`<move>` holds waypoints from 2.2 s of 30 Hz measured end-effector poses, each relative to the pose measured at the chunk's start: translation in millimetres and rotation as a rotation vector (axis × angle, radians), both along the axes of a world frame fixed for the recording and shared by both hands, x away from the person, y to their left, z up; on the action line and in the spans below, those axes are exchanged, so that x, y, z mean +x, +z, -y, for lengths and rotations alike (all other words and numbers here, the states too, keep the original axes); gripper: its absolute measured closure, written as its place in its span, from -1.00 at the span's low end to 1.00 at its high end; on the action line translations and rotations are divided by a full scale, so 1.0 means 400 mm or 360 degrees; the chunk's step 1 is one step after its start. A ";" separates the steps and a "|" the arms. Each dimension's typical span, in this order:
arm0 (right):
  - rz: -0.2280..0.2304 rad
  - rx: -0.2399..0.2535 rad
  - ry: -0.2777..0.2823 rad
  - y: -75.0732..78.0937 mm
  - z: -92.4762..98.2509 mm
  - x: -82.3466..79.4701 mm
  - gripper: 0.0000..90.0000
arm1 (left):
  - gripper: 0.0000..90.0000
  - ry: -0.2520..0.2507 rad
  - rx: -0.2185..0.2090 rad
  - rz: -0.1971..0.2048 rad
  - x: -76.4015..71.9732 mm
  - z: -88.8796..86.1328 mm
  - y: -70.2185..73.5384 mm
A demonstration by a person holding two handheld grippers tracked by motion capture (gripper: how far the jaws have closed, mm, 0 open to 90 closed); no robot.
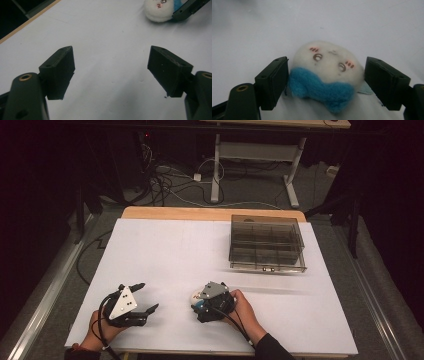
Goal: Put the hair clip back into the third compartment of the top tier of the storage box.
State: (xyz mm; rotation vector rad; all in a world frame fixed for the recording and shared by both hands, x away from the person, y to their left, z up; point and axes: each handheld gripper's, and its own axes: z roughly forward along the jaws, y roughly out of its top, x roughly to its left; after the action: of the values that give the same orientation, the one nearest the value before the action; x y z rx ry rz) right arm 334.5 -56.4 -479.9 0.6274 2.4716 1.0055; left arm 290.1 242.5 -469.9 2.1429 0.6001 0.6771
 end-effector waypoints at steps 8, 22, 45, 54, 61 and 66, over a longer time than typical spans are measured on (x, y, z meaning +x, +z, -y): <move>0.0036 -0.0029 -0.0012 -0.003 -0.005 -0.007 -0.34 | -0.53 -0.0012 0.0020 -0.0004 0.000 0.005 -0.003; 0.0092 -0.0002 0.0024 0.001 0.001 -0.023 -0.32 | -0.53 -0.0007 0.0019 0.0005 0.001 0.004 -0.003; 0.0156 0.0051 0.0078 0.038 0.026 -0.042 -0.29 | -0.53 -0.0026 0.0039 0.0008 -0.001 0.007 -0.003; 0.0190 0.0047 0.0101 0.058 0.031 -0.055 -0.29 | -0.53 -0.0027 0.0046 0.0006 0.000 0.006 -0.004; 0.0215 0.0064 0.0106 0.077 0.043 -0.062 -0.29 | -0.53 -0.0026 0.0042 0.0007 0.000 0.004 -0.003; 0.0235 0.0070 0.0102 0.089 0.054 -0.066 -0.29 | -0.53 -0.0029 0.0045 0.0010 -0.001 0.004 -0.002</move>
State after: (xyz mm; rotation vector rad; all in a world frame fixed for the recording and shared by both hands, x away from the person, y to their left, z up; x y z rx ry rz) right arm 308.1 -78.1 -444.4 0.4719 2.3596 1.0923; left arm 289.8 240.9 -470.8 2.1688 0.5701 0.6862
